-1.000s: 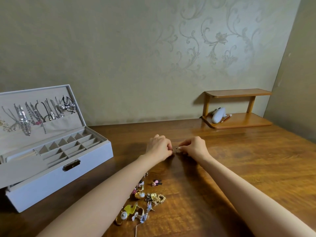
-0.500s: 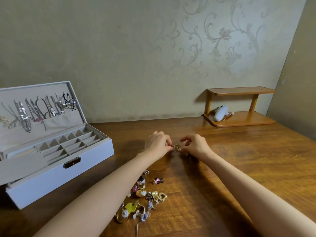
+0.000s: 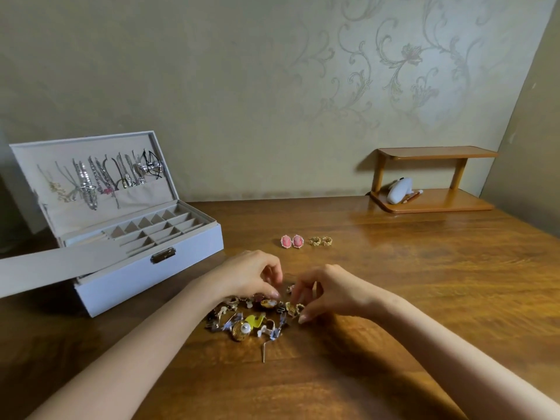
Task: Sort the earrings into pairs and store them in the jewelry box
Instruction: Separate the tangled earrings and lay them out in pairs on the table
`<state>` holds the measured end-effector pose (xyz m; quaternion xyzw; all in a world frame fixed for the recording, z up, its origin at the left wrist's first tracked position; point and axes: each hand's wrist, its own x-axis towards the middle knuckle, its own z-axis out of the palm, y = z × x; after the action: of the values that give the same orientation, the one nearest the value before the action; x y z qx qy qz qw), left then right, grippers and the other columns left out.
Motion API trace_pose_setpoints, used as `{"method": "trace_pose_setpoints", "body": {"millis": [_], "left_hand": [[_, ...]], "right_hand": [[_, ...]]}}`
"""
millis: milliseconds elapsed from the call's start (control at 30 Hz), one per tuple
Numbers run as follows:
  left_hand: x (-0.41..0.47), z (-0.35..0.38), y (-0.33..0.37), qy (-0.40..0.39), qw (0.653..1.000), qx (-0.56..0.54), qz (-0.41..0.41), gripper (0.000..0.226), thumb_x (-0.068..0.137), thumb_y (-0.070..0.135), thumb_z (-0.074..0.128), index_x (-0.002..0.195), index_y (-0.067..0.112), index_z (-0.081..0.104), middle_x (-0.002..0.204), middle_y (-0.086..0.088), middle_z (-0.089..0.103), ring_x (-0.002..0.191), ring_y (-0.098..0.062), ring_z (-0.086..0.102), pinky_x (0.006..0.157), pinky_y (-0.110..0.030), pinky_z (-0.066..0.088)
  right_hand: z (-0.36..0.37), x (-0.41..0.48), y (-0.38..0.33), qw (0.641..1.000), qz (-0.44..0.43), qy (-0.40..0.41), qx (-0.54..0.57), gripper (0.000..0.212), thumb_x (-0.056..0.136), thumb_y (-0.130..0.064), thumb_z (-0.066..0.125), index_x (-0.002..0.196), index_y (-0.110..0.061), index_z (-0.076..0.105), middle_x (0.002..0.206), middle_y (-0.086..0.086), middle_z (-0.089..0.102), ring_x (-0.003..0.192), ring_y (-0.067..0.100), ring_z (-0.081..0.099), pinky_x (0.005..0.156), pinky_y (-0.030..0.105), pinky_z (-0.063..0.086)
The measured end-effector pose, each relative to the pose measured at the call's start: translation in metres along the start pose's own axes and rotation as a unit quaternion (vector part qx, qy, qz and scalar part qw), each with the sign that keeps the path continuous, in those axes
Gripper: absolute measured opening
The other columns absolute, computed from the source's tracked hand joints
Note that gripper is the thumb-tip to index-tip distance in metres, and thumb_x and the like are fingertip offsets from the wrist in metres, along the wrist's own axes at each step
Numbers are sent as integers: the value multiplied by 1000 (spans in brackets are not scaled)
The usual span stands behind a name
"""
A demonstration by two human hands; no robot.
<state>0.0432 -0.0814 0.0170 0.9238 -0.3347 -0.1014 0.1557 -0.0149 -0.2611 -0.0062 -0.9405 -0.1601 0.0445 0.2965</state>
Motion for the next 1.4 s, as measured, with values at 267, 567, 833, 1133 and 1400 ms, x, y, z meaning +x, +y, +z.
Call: {"method": "trace_pose_setpoints", "body": {"millis": [267,567,833,1133,1400], "left_hand": [[-16,0,-19,32,997,-75,-14,13,81,23,70,81,32,60,87,14,60,62,1,47,61,-18,37],[-18,3,-20,76,992,-104,-10,11,85,22,65,81,31,61,92,9,63,63,-4,49,63,-19,41],[-29,9,-27,76,992,-93,-34,6,84,29,66,83,27,61,87,15,58,66,-3,46,61,-17,35],[-40,-5,-34,87,991,-77,-63,9,83,26,67,79,24,59,76,10,53,69,-4,46,63,-18,38],[-41,-7,-42,111,988,-35,-105,10,84,27,66,77,27,58,79,14,56,70,-1,47,64,-21,38]], "right_hand": [[5,0,-1,999,24,15,17,23,67,-19,82,87,-20,70,77,-7,62,65,0,51,58,10,39],[1,5,4,999,15,38,14,10,82,-23,70,83,-14,67,86,-11,56,75,7,58,48,14,48],[4,4,4,968,20,82,235,3,88,-2,59,89,-1,56,73,13,67,56,14,60,46,24,48],[7,-1,1,930,28,48,363,14,86,-1,60,96,7,66,80,18,67,71,23,69,62,25,57],[7,-3,2,929,50,89,356,10,83,-4,65,91,2,67,67,7,67,63,17,66,59,23,57]]}}
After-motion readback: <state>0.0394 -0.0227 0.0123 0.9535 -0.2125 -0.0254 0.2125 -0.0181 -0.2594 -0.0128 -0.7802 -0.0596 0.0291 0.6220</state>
